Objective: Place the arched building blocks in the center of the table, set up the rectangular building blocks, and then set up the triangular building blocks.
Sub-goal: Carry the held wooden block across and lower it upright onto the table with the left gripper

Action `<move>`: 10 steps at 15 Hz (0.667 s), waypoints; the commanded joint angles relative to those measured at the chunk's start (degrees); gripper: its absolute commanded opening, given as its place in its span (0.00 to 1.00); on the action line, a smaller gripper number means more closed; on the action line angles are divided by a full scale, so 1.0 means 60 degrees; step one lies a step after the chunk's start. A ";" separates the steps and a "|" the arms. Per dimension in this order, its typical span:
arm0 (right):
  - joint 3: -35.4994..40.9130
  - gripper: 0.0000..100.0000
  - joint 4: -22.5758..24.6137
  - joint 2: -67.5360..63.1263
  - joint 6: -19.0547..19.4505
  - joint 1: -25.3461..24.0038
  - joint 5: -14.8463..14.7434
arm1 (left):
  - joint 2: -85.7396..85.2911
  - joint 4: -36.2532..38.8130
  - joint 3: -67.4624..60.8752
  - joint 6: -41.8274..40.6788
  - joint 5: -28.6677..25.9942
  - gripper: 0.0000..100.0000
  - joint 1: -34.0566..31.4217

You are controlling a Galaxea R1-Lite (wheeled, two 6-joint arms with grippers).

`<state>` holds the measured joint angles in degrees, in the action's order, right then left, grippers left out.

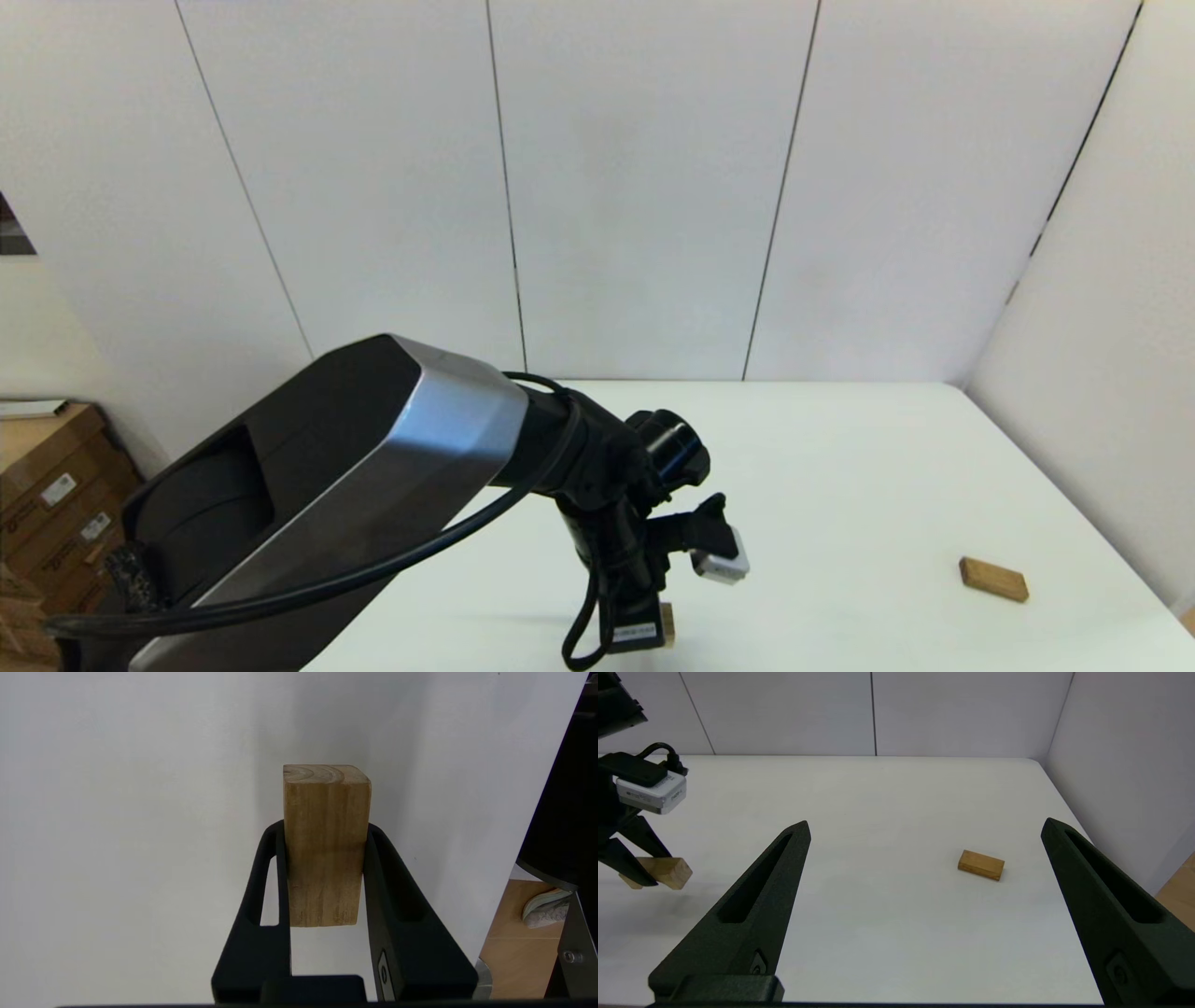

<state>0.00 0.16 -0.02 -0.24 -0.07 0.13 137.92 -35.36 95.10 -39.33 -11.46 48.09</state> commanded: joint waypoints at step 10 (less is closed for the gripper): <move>0.0015 1.00 0.0003 0.0019 -0.0003 -0.0002 0.0007 | 0.0846 0.0460 0.0234 0.0695 -0.0082 0.00 0.0451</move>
<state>0.00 0.16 -0.02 -0.24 -0.07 0.16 142.45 -32.41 96.39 -34.94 -11.87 50.77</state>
